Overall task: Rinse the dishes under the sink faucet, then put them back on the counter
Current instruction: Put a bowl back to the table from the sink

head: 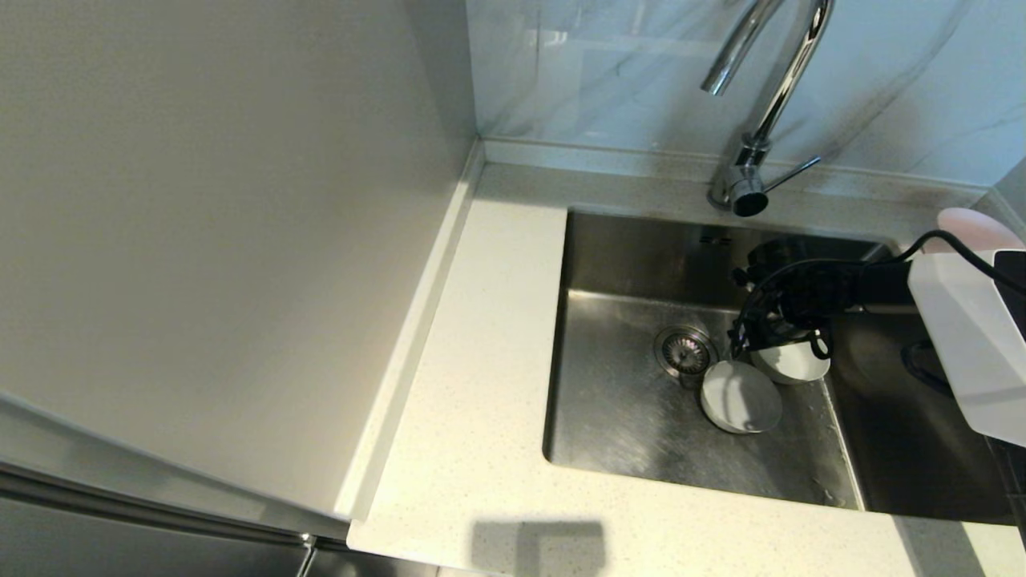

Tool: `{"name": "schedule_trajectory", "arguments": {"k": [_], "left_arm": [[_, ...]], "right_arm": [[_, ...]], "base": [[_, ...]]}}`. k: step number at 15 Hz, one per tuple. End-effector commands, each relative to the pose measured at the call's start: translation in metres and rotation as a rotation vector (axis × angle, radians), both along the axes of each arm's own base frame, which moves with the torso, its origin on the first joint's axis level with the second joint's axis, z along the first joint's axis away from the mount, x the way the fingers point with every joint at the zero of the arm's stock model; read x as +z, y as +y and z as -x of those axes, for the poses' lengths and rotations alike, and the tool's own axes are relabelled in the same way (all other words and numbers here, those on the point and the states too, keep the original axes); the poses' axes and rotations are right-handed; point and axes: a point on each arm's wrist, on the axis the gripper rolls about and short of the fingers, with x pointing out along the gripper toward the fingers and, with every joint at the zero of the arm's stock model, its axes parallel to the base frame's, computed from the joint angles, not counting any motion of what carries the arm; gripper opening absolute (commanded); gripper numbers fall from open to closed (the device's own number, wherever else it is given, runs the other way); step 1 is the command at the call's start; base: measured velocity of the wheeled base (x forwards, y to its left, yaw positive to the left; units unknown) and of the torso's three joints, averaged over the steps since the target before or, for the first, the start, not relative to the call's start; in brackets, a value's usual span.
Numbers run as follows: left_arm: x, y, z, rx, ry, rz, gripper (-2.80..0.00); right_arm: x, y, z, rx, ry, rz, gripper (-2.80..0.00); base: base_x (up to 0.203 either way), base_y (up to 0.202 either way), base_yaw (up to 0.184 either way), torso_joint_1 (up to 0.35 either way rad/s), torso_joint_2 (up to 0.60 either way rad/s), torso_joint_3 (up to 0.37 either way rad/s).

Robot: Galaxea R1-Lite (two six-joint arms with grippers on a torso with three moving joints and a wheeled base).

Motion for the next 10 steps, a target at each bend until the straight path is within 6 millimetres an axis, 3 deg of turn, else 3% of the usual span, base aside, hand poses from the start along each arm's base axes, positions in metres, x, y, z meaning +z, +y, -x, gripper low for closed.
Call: {"name": "schedule_trajectory", "arguments": {"k": [1, 4, 5, 10], "left_arm": [[0.0000, 0.0000, 0.0002, 0.001, -0.003, 0.000, -2.80], [0.0000, 0.0000, 0.0002, 0.000, -0.003, 0.000, -2.80], [0.0000, 0.0000, 0.0002, 0.001, -0.003, 0.000, -2.80], [0.0000, 0.0000, 0.0002, 0.001, -0.003, 0.000, -2.80]], "right_arm": [[-0.0139, -0.0038, -0.0043, -0.011, 0.014, 0.006, 0.00], [-0.0172, -0.0056, -0.0078, -0.013, -0.008, 0.011, 0.00], [-0.0176, -0.0056, -0.0080, -0.012, -0.008, 0.011, -2.80], [-0.0216, -0.0064, -0.0086, -0.013, -0.001, 0.012, -2.80]], "base": [[0.000, 0.000, 0.000, 0.000, 0.00, 0.000], [0.000, 0.000, 0.000, 0.000, 0.00, 0.000], [0.000, 0.000, 0.000, 0.000, 0.00, 0.000], [0.000, 0.000, 0.000, 0.000, 0.00, 0.000]]}}
